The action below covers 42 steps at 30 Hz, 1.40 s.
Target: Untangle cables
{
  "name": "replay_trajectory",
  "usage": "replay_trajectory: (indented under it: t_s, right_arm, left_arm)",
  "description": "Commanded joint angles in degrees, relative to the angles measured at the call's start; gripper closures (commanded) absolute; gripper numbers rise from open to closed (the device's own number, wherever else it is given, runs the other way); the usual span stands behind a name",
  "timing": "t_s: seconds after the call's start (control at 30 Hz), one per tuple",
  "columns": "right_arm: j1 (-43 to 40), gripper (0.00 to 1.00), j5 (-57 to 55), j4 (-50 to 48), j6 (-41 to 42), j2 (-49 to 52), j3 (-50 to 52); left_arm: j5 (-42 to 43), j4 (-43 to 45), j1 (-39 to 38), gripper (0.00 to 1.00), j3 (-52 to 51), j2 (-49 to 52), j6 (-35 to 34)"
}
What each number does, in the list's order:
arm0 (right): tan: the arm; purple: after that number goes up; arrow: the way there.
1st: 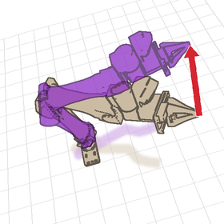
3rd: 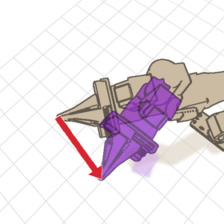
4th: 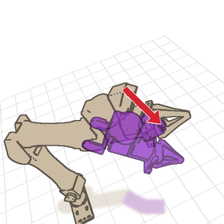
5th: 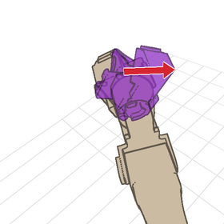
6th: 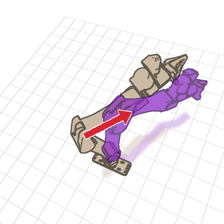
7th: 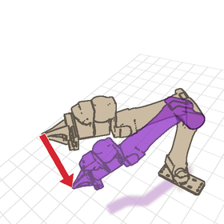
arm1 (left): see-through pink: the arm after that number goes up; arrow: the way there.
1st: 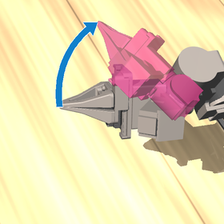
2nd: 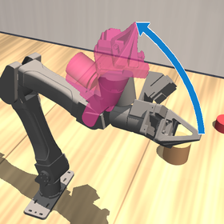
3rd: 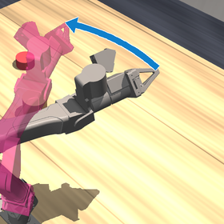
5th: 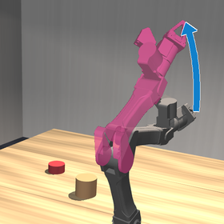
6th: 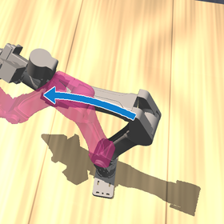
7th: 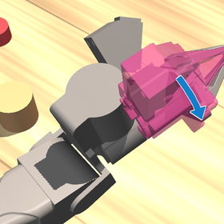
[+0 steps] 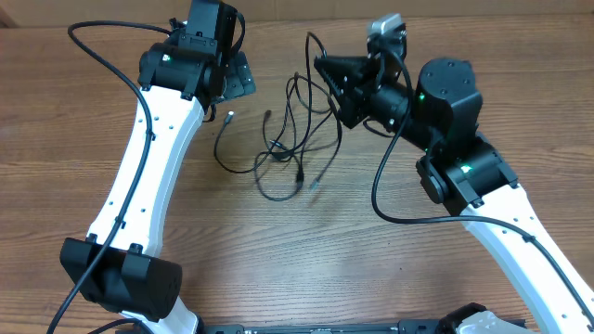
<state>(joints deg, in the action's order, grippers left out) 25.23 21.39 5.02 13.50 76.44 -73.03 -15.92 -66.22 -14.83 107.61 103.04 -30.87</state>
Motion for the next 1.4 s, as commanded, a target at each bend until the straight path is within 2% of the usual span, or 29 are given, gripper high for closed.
replay_trajectory:
  t_s: [0.0, 0.53, 0.57, 0.67, 0.8, 0.9, 1.03, 1.1, 1.37]
  right_arm:
    - [-0.2, 0.96, -0.8, -0.6, -0.1, -1.4, -3.8]
    - [-0.2, 0.96, -0.8, -1.7, 0.0, -1.4, -4.8]
    - [-0.2, 0.96, -0.8, -1.6, 0.0, -1.4, -4.8]
    - [-0.2, 0.96, -1.1, -1.5, -0.1, -1.4, -4.8]
    - [-0.2, 0.96, -2.3, -1.7, 0.0, -1.4, -4.8]
    - [-0.2, 0.96, -2.3, -1.8, 0.0, -1.4, -4.8]
    - [-0.2, 0.96, -2.2, -2.2, 0.2, -1.4, -4.8]
    - [-0.2, 0.96, -1.6, -3.8, 2.2, -1.4, -4.8]
    - [-0.2, 0.96, 2.3, -7.7, 6.0, -1.4, -4.8]
  left_arm:
    - [-1.0, 0.0, 0.6, 0.0, 0.1, 0.7, 1.1]
    - [0.8, 0.0, 0.6, 0.0, 0.1, 0.7, 0.8]
    - [3.1, 0.0, 0.6, 0.0, 0.1, 0.7, 0.9]
    - [17.9, 1.4, 0.6, 0.0, 0.1, 0.7, 1.7]
    - [44.8, 6.0, 0.6, 0.0, 0.1, 0.7, 12.4]
    - [53.2, 7.4, 0.5, 0.0, 0.1, 0.7, 12.4]
    - [54.0, 7.8, 0.6, 0.0, 0.1, 0.7, 11.1]
    - [53.8, 9.3, 0.5, 0.0, 0.1, 0.7, 7.7]
    - [42.6, 10.9, -1.0, 0.0, 0.1, 0.8, 2.9]
